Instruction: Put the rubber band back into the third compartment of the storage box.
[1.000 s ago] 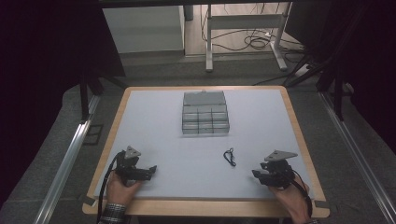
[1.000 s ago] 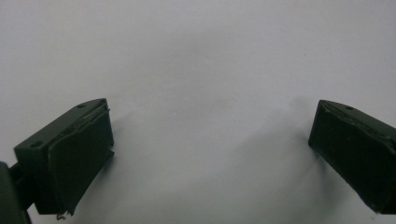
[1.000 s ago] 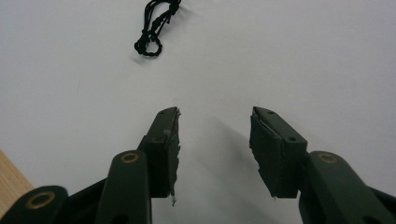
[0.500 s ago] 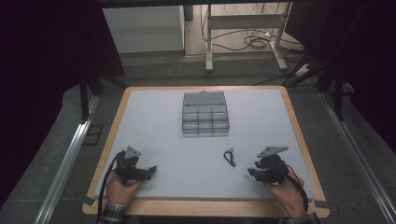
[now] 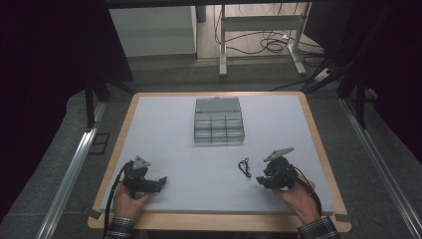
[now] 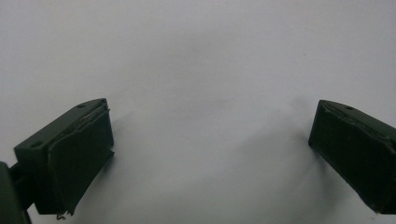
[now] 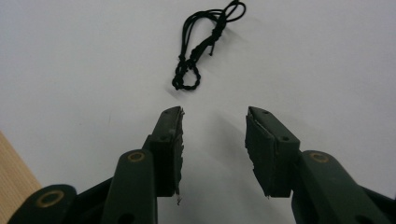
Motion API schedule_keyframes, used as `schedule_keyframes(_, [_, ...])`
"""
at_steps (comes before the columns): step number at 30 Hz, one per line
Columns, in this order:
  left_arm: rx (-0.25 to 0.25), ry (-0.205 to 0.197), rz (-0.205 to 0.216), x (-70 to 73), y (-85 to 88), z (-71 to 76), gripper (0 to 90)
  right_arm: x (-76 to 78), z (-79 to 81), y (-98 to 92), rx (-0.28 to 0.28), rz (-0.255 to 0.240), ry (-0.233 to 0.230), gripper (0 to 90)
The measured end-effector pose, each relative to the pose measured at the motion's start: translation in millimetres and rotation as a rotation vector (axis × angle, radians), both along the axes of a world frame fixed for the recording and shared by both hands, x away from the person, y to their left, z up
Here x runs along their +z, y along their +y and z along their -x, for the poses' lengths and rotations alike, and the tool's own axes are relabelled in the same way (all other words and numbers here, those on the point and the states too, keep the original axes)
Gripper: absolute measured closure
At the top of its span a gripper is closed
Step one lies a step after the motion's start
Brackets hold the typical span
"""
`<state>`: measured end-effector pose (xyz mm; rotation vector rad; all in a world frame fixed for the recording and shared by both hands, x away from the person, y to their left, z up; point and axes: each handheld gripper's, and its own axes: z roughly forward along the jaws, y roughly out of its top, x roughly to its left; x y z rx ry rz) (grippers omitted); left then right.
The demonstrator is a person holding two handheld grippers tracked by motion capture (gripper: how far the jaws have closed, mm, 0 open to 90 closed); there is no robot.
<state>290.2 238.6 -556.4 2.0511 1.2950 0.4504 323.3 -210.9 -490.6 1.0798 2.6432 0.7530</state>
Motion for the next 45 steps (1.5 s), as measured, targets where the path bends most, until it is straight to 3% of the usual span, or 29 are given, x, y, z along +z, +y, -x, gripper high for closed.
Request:
schedule_keyframes(28, [0.0,0.0,0.002,0.0,-0.1,0.0,0.0,5.2,-27.2,52.5,0.123,0.209,0.149,68.9])
schedule_keyframes(41, [0.0,0.0,0.002,0.0,0.0,0.0,0.0,-2.8,-38.1,68.1,0.117,0.297,0.196,71.0])
schedule_keyframes(45, [-0.001,0.001,0.0,0.1,0.2,0.0,0.0,-2.7,-40.4,68.5,0.104,0.299,0.204,74.7])
